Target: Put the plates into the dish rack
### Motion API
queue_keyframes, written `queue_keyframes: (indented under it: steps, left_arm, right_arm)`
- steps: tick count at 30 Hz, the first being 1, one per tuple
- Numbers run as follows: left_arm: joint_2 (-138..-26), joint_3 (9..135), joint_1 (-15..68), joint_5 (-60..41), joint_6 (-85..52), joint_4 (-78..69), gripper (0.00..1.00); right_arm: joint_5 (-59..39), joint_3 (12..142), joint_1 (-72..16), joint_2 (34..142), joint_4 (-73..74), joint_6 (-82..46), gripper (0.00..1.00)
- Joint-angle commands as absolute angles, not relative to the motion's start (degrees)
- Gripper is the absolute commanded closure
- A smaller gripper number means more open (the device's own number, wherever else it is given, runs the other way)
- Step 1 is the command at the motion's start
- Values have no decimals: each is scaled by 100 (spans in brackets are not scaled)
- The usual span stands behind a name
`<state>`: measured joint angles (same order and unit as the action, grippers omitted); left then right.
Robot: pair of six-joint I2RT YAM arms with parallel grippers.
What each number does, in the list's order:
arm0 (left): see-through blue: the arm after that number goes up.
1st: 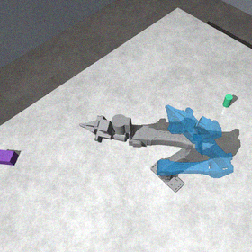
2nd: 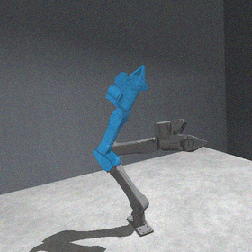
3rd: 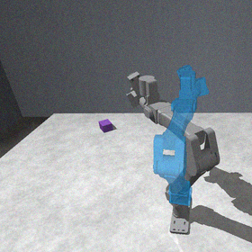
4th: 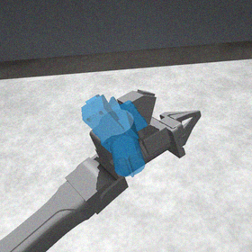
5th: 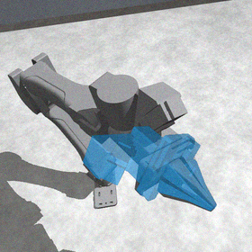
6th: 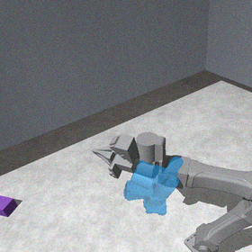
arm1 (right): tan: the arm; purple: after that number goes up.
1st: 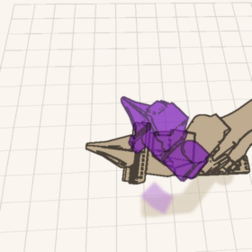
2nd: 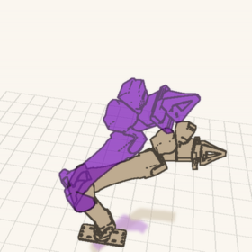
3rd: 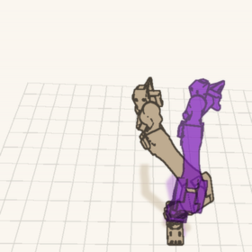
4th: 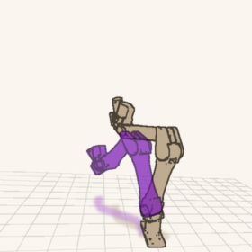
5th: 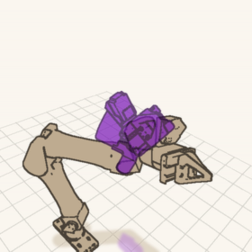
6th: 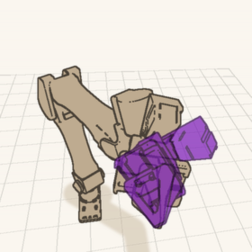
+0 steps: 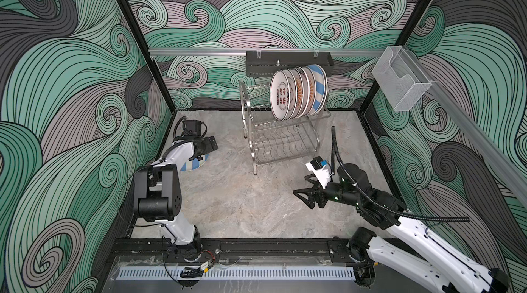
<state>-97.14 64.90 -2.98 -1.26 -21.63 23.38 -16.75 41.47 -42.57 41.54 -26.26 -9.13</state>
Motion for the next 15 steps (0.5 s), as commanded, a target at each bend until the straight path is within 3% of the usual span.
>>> queue_keyframes:
  steps: [1, 15]
  left_arm:
    - [-9956, 6679, -333, -480, -2210, 2553, 1]
    - [-10537, 6718, -350, -694, -2128, 2518, 1]
  right_arm:
    - [-1712, 4051, -4271, 4208, -2113, -1131, 13]
    - [-2022, 3640, -4267, 4544, -1274, -1371, 11]
